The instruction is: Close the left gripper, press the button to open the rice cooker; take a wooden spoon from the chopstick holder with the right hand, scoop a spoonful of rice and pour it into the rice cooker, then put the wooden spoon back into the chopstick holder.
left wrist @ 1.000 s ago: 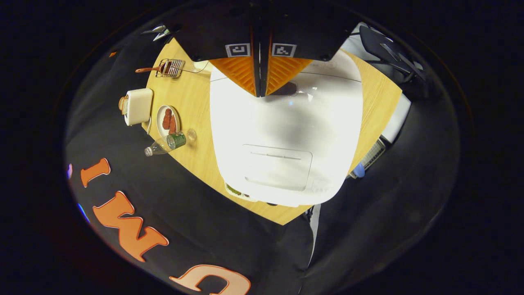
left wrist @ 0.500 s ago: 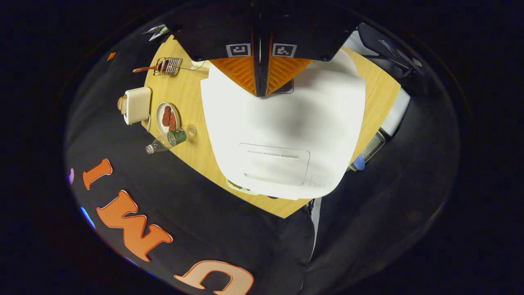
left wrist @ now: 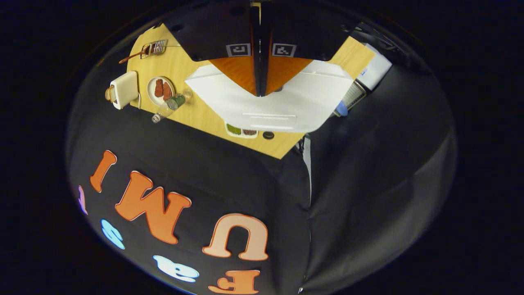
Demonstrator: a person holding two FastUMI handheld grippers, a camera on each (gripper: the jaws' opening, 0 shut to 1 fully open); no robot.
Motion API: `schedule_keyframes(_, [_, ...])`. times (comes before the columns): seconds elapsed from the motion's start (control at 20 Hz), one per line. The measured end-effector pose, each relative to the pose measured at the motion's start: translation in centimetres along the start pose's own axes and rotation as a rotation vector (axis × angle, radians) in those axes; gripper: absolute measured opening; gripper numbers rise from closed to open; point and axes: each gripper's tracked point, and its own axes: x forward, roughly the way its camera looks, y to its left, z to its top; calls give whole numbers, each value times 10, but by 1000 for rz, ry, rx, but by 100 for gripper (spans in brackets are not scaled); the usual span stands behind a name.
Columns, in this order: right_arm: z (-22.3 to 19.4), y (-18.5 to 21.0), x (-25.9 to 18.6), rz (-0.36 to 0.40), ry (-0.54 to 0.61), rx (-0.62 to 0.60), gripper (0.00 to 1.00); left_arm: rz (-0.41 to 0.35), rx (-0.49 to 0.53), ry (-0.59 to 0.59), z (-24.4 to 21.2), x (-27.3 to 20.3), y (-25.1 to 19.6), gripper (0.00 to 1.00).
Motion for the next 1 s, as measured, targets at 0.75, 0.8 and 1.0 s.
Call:
schedule_keyframes(0.75, [-108,8,67,139,308,208,96,-79,137,-395,30,-96,-55,9])
schedule_keyframes(0.8, [-116,11,74,156,340,228,96,-97,146,-392,23,-101,-62,22])
schedule_keyframes(1.0, [-139,14,100,201,417,290,95,-51,201,-410,10,-123,-65,69])
